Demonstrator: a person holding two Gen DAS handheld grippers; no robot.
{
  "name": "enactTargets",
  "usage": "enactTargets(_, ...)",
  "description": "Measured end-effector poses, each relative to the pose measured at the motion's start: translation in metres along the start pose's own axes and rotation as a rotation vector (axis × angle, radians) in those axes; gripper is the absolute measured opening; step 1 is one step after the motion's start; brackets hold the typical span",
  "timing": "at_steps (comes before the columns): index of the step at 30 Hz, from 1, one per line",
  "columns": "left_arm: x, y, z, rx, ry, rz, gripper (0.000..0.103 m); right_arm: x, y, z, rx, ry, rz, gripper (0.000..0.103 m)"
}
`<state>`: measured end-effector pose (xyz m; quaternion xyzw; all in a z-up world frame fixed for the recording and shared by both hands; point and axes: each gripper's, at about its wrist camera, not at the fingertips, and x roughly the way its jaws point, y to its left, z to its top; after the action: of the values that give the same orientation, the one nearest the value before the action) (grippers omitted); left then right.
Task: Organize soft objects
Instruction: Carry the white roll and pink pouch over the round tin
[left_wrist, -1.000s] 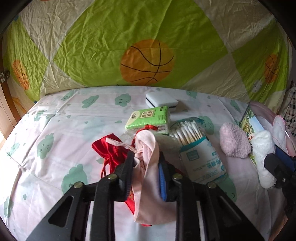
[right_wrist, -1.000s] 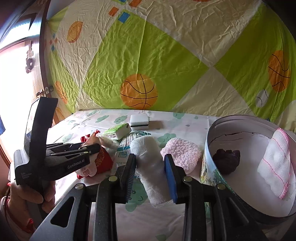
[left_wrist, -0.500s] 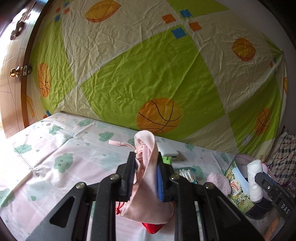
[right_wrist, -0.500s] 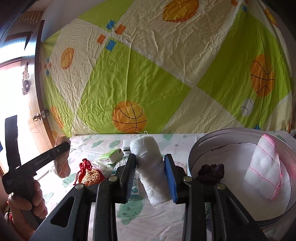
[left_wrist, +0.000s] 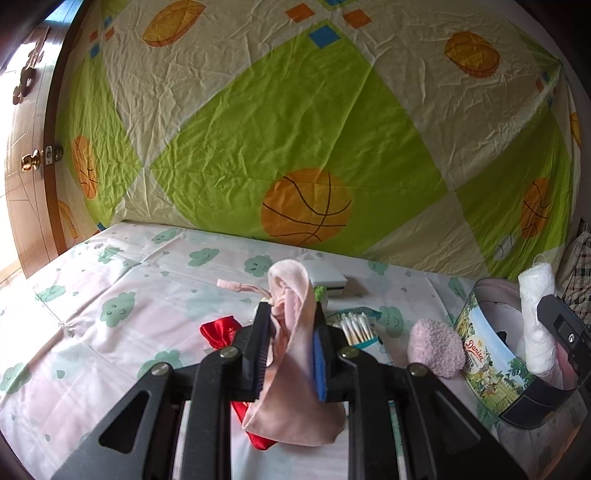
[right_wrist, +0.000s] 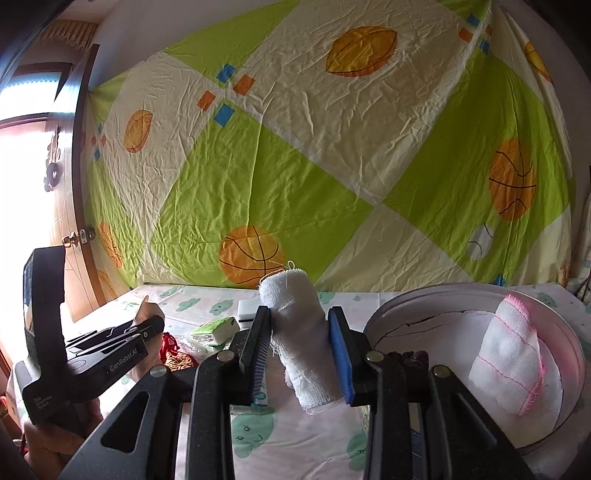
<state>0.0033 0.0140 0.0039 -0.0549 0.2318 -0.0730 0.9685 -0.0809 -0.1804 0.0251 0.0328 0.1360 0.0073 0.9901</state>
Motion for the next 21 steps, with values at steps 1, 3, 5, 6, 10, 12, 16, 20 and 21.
enactTargets(1,0.000,-0.004,-0.001,0.004,0.003,-0.001,0.019,-0.001,0.000,0.000,-0.011,-0.008,-0.011,0.034)
enactTargets(3,-0.002,-0.012,-0.003,0.017,0.007,0.000,0.019,-0.003,-0.002,0.001,-0.021,-0.020,-0.029,0.034)
enactTargets(5,-0.004,-0.020,-0.004,0.035,0.007,0.003,0.019,-0.005,-0.006,0.002,-0.017,-0.026,-0.034,0.034)
enactTargets(6,-0.005,-0.023,-0.005,0.042,0.006,0.004,0.019,-0.006,-0.008,0.003,-0.016,-0.028,-0.037,0.034)
enactTargets(10,-0.009,-0.033,-0.005,0.053,0.003,-0.003,0.019,-0.010,-0.013,0.002,-0.027,-0.037,-0.055,0.034)
enactTargets(12,-0.010,-0.038,-0.004,0.059,0.002,-0.007,0.019,-0.012,-0.015,0.002,-0.034,-0.040,-0.061,0.034)
enactTargets(16,-0.013,-0.045,-0.004,0.060,0.004,-0.013,0.019,-0.017,-0.021,0.000,-0.046,-0.049,-0.079,0.034)
enactTargets(20,-0.015,-0.052,-0.004,0.066,0.005,-0.019,0.019,-0.022,-0.031,0.001,-0.040,-0.054,-0.096,0.034)
enactTargets(21,-0.015,-0.054,-0.004,0.068,0.005,-0.020,0.019,-0.023,-0.034,0.001,-0.038,-0.057,-0.099,0.034)
